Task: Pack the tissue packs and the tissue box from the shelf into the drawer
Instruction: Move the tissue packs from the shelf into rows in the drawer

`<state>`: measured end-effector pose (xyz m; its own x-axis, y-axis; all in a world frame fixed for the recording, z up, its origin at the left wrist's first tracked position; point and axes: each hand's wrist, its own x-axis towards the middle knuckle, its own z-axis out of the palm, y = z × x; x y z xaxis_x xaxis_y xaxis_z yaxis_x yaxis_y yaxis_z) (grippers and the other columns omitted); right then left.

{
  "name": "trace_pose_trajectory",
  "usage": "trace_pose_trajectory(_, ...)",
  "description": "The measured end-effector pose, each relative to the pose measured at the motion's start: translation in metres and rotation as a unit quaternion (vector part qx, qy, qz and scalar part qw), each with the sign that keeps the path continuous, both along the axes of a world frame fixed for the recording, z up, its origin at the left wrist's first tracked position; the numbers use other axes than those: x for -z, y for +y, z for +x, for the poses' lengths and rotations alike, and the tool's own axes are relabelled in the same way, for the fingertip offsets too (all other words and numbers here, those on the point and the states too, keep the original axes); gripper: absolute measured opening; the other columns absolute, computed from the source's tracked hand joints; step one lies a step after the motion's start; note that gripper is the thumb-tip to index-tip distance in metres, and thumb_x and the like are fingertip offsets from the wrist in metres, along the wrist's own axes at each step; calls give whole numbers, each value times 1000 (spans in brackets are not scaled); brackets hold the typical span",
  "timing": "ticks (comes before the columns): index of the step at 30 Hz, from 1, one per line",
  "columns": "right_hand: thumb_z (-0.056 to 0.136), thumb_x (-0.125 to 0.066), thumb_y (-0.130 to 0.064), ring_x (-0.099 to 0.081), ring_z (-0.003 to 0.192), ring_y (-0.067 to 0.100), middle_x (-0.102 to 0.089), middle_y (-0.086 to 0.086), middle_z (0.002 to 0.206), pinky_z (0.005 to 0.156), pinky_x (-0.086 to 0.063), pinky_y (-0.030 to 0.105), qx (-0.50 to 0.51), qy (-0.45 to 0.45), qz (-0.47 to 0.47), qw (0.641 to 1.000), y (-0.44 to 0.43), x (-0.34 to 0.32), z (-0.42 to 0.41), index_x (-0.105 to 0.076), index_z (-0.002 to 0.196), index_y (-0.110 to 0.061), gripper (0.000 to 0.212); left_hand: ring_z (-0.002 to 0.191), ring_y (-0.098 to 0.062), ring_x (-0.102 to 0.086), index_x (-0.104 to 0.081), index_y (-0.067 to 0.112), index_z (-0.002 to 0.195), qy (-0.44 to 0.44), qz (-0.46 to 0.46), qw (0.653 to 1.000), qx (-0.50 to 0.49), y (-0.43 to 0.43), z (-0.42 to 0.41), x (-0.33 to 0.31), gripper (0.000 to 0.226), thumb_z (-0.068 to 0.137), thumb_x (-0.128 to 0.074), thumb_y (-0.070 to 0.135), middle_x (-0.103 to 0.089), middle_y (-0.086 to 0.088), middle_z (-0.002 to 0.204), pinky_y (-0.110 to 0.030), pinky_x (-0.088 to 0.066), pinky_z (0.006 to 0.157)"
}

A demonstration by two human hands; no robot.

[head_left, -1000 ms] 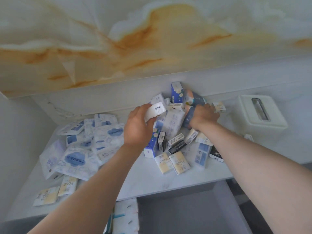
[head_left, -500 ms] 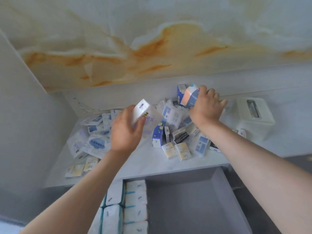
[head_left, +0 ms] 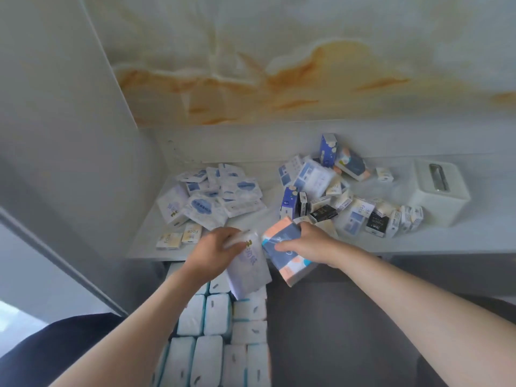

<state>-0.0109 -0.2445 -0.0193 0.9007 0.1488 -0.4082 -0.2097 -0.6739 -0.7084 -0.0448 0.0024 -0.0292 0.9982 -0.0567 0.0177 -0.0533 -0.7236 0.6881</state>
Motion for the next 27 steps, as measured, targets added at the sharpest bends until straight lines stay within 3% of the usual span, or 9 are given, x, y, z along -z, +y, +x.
trace_pose_trajectory(4, 51, -79, -64, -66, 102, 13, -70, -4, 113, 99, -50, 35, -42, 110, -37, 992, -8, 29, -7, -67, 113, -24, 75, 98, -9, -60, -63, 31, 118, 123, 10, 992, 42, 4, -3, 17, 32, 89, -67, 42, -64, 10, 109, -16, -43, 74)
trace_pose_trajectory(7, 64, -77, -49, -66, 100, 15, -69, 1, 112, 90, -50, 31, -60, 156, -67, 984, -8, 42, -19, -66, 110, -18, 56, 95, -12, -58, -61, 30, 113, 160, 56, 981, 93, -2, -7, 44, 26, 88, -68, 37, -61, 9, 104, -19, -45, 76)
trace_pose_trajectory(11, 80, -73, -43, -64, 95, 16, -66, 4, 109, 82, -49, 28, -56, 178, -110, 976, -4, 71, -33, -61, 109, -16, 41, 103, -14, -56, -62, 21, 121, 104, 69, 990, 65, -13, -1, 72, 39, 84, -74, 28, -57, 4, 114, -22, -41, 87)
trace_pose_trajectory(14, 81, -73, -41, -65, 89, 15, -68, 3, 104, 72, -48, 25, -48, 179, -88, 979, 2, 93, -34, -63, 109, -14, 39, 104, -21, -59, -64, 18, 119, 6, 168, 982, 84, -13, 2, 82, 31, 88, -69, 19, -54, -1, 120, -27, -47, 84)
trace_pose_trajectory(16, 86, -71, -37, -64, 87, 13, -66, 2, 101, 67, -47, 23, -31, 184, -71, 980, 5, 99, -32, -60, 116, -13, 40, 108, -20, -56, -65, 22, 116, -37, 260, 959, 110, -14, -3, 82, 25, 91, -63, 23, -53, 2, 123, -29, -48, 79)
trace_pose_trajectory(19, 91, -68, -30, -58, 86, 11, -58, 0, 100, 68, -48, 23, 0, 192, -70, 979, 8, 107, -27, -47, 125, -11, 45, 128, -14, -42, -56, 32, 130, 33, 317, 927, 197, -16, -14, 88, 50, 86, -61, 55, -47, 9, 138, -31, -44, 97)
trace_pose_trajectory(22, 85, -72, -32, -63, 91, 17, -61, 5, 106, 79, -56, 31, 51, 191, -63, 978, 5, 122, -18, -45, 131, -7, 59, 141, -19, -24, -29, 30, 149, 66, 367, 884, 282, -18, -21, 98, 85, 78, -67, 59, -22, 5, 154, -38, -41, 106)
trace_pose_trajectory(24, 84, -73, -30, -63, 88, 18, -60, 7, 105, 71, -54, 30, 82, 188, -65, 977, 6, 126, -14, -41, 135, -6, 64, 144, -22, -19, -20, 32, 152, 55, 379, 881, 276, -19, -19, 102, 83, 85, -66, 49, -14, 2, 159, -40, -40, 107)
trace_pose_trajectory(27, 83, -71, -22, -61, 94, 23, -58, 9, 109, 69, -52, 31, 107, 175, -85, 975, 9, 130, -13, -33, 143, -10, 71, 147, -26, -15, -14, 37, 154, 33, 409, 877, 248, -21, -13, 104, 76, 92, -57, 47, -9, 0, 163, -41, -27, 114)
